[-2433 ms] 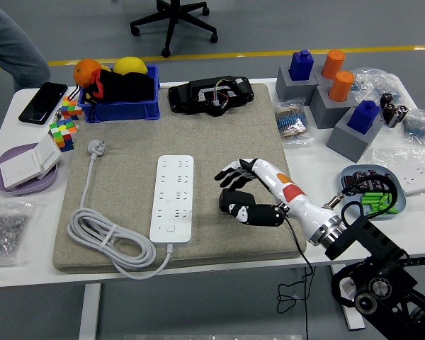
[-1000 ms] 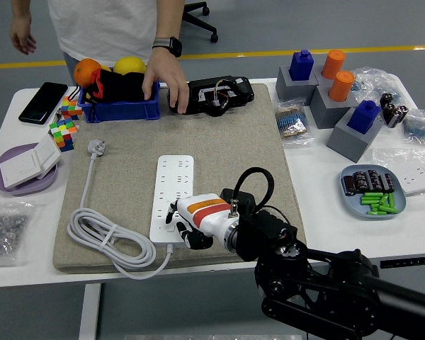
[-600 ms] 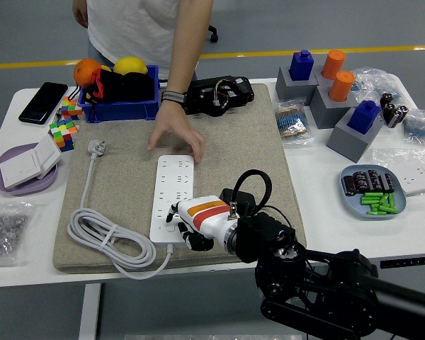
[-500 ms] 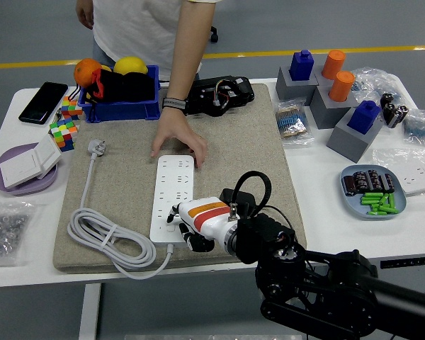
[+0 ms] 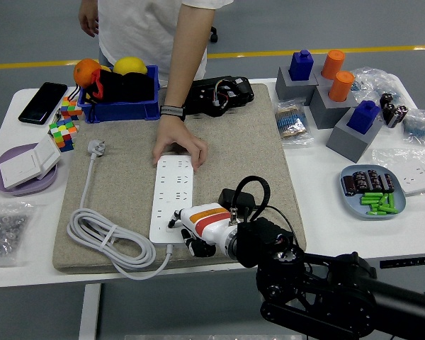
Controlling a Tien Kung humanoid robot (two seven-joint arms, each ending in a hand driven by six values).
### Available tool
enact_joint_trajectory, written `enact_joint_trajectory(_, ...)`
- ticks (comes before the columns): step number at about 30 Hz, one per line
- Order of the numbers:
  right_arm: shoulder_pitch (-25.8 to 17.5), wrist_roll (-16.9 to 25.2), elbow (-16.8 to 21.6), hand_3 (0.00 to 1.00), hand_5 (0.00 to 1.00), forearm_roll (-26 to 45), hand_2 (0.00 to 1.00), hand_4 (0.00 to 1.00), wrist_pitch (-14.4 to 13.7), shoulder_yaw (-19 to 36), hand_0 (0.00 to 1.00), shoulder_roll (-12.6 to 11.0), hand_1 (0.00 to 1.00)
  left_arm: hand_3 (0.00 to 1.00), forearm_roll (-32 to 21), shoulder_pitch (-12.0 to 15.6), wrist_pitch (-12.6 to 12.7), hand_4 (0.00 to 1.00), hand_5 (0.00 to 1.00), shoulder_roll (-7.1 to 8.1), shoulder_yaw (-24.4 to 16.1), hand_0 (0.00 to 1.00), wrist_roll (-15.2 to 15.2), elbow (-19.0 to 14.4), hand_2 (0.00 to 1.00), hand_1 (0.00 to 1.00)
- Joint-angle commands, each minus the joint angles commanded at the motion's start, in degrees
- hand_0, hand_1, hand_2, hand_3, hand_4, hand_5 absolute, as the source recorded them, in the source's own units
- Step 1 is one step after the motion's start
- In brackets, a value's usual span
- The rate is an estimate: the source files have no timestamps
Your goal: Press the white button,pick up the black plug,place it near the board,insert it into the board
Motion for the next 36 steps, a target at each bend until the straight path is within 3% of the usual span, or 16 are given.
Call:
enact_joint_trajectory(7, -0.09, 0.19, 0.12, 0.758, 0.002, 0.27, 0.089, 0.212, 0.04, -0.75, 0.002, 0.00, 0.002, 0.685, -0.04, -0.01, 0.02, 0.581, 0.029, -0.04, 0.00, 0.652, 0.00, 0.00, 0.641, 0.643)
enact_joint_trajectory(16, -0.22, 1.57, 7.50, 0.756, 0.002, -0.41, 0.089, 0.210, -0.17, 6.23, 0.002, 0.00, 0.002, 0.685, 0.16, 0.05, 0.00, 0.581, 0.031, -0.03, -0.12, 0.651, 0.03, 0.00, 0.642, 0.644)
enact_joint_trajectory(20, -0.99, 6.19, 9.84, 0.750, 0.002, -2.17, 0.092, 0.220, -3.52, 9.18, 0.002, 0.00, 0.002, 0.685, 0.20, 0.01, -0.01, 0.581, 0.031, -0.02, -0.07, 0.651, -0.02, 0.00, 0.641, 0.643)
enact_joint_trajectory(25, -2.62, 13.85, 9.10, 0.750, 0.002, -2.95, 0.092, 0.220, -7.39, 13.08, 0.002, -0.84, 0.002, 0.685, 0.12, -0.09, -0.03, 0.581, 0.031, -0.01, -0.01, 0.651, -0.05, 0.00, 0.641, 0.643)
enact_joint_trajectory(26, -3.09, 14.81, 8.66, 0.630, 0.002, -2.97, 0.254, 0.509, -7.73, 13.85, 0.271, -1.19, 0.198, 0.685, 0.12, -0.11, -0.02, 0.581, 0.031, -0.04, -0.03, 0.651, -0.05, 0.00, 0.641, 0.643)
enact_joint_trajectory(32, -6.27, 19.32, 5.57, 0.630, 0.002, 0.65, 0.254, 0.509, -8.91, 17.96, 0.271, -3.36, 0.198, 0.685, 0.05, -0.04, 0.01, 0.581, 0.030, -0.15, -0.12, 0.650, -0.07, 0.00, 0.641, 0.643)
enact_joint_trajectory(33, -6.80, 20.34, 5.24, 0.627, 0.050, 1.63, 0.572, 0.756, -9.22, 18.51, 0.606, -3.66, 0.624, 0.686, 0.06, -0.04, 0.00, 0.581, 0.030, -0.16, -0.12, 0.652, -0.07, 0.00, 0.641, 0.643)
enact_joint_trajectory(36, -8.81, 23.77, 4.36, 0.627, 0.050, 4.54, 0.572, 0.756, -10.54, 20.37, 0.606, -4.64, 0.624, 0.686, -0.10, -0.06, 0.02, 0.581, 0.030, -0.21, -0.01, 0.652, -0.12, 0.00, 0.641, 0.643)
